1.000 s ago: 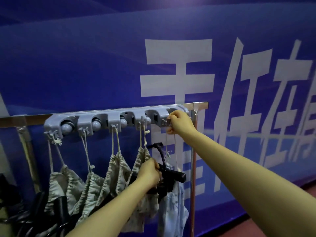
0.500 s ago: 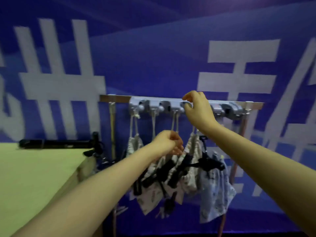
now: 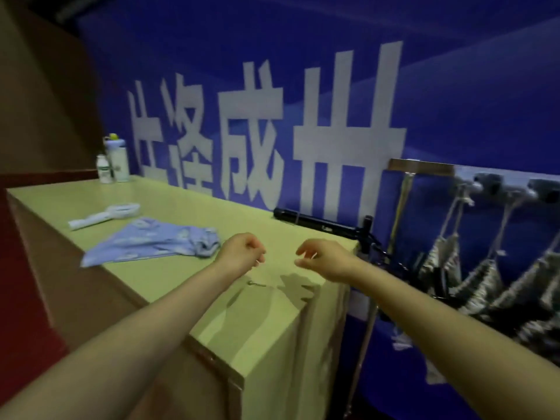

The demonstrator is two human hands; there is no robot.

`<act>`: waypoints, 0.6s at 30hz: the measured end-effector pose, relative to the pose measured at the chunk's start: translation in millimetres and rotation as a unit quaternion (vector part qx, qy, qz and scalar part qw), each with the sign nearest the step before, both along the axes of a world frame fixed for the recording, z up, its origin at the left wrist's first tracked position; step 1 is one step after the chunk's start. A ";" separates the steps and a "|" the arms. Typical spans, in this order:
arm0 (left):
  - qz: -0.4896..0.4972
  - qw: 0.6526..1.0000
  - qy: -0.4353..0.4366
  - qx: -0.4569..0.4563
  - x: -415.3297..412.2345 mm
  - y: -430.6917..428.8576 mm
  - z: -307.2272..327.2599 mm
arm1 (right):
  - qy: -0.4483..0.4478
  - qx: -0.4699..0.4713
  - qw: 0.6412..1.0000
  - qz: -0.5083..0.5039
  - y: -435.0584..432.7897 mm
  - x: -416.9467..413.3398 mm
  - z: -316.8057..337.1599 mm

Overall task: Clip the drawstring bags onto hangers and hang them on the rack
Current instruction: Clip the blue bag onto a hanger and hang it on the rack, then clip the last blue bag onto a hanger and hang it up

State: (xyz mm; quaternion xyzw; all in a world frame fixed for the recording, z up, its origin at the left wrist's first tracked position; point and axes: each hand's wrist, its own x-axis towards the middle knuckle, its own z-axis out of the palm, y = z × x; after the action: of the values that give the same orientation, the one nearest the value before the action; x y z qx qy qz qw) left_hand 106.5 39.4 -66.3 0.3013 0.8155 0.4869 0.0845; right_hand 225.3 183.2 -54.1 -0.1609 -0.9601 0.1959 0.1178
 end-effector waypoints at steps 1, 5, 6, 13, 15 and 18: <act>0.057 0.996 0.048 -0.048 -12.4 -14.1 -7.1 | -0.020 -0.002 1.000 0.017 -7.1 -11.0 -12.1; 0.208 0.964 0.101 -0.131 -47.8 -53.1 -35.7 | -0.048 -0.011 0.997 0.061 -28.8 -46.1 -45.6; 0.226 0.962 0.088 -0.126 -57.7 -59.0 -43.8 | -0.043 -0.011 0.996 0.073 -33.3 -58.4 -52.1; 0.233 0.962 0.105 -0.091 -100.2 -46.8 -73.9 | 0.031 -0.040 0.993 0.111 -34.8 -95.3 -67.2; 0.231 0.965 0.106 -0.066 -113.5 -39.9 -75.1 | 0.048 -0.067 0.993 0.088 -33.2 -107.7 -73.5; 0.237 0.965 0.102 -0.050 -131.7 -32.8 -75.2 | 0.070 -0.119 0.990 0.016 -30.1 -130.1 -77.2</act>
State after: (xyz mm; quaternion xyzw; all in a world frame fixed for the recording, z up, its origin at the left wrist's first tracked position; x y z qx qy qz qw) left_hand -25.1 6.6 -141.5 0.1431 0.8913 0.4179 -0.1022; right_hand 95.1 153.1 -131.3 -0.1439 -0.9220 0.3211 0.1618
